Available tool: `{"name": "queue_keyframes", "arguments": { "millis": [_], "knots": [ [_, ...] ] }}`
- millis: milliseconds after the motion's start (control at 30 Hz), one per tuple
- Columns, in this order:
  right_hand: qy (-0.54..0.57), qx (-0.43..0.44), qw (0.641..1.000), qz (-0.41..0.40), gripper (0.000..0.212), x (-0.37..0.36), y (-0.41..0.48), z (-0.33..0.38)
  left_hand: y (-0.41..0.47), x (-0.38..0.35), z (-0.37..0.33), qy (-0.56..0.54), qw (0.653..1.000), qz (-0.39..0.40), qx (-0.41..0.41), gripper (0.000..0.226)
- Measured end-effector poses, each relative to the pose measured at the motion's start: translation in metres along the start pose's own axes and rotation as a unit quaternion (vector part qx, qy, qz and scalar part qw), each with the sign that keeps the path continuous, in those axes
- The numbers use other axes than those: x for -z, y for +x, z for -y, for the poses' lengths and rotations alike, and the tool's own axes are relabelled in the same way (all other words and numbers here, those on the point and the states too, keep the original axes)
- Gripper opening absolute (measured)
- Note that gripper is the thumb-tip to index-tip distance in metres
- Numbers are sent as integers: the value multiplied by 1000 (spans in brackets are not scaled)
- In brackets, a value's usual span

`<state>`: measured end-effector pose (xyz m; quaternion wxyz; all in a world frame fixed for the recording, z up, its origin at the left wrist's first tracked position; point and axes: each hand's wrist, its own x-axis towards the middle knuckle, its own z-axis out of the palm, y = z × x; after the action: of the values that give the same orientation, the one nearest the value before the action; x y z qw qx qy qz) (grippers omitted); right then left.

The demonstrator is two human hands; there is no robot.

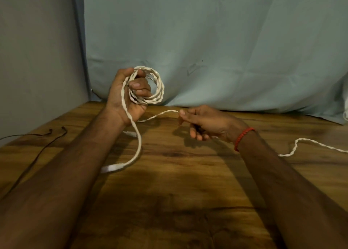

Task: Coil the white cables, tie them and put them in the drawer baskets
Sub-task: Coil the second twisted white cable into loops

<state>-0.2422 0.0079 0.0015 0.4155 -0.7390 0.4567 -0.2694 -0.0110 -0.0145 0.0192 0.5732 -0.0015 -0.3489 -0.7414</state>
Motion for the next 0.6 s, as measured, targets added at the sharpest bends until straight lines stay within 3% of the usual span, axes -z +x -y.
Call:
{"name": "queue_keyframes", "arguments": {
  "millis": [100,200,267,333,433,600],
  "knots": [
    [20,20,995,92,50,-28,-5,20,2,-6,10,38,999,-18,11,12],
    [14,32,973,229,39,-47,-8,28,4,-10,16,52,998,-36,7,14],
    [9,14,961,277,30,-46,-6,24,4,-9,16,30,999,-39,5,17],
    [25,-20,971,239,24,-35,-4,19,5,-7,12,-1,1000,-27,10,18],
    [61,-64,991,104,20,-12,-1,8,4,-1,8,-50,998,28,37,12],
    [182,-33,977,-104,15,0,8,-5,0,6,18,46,994,68,69,25]
  ]
}}
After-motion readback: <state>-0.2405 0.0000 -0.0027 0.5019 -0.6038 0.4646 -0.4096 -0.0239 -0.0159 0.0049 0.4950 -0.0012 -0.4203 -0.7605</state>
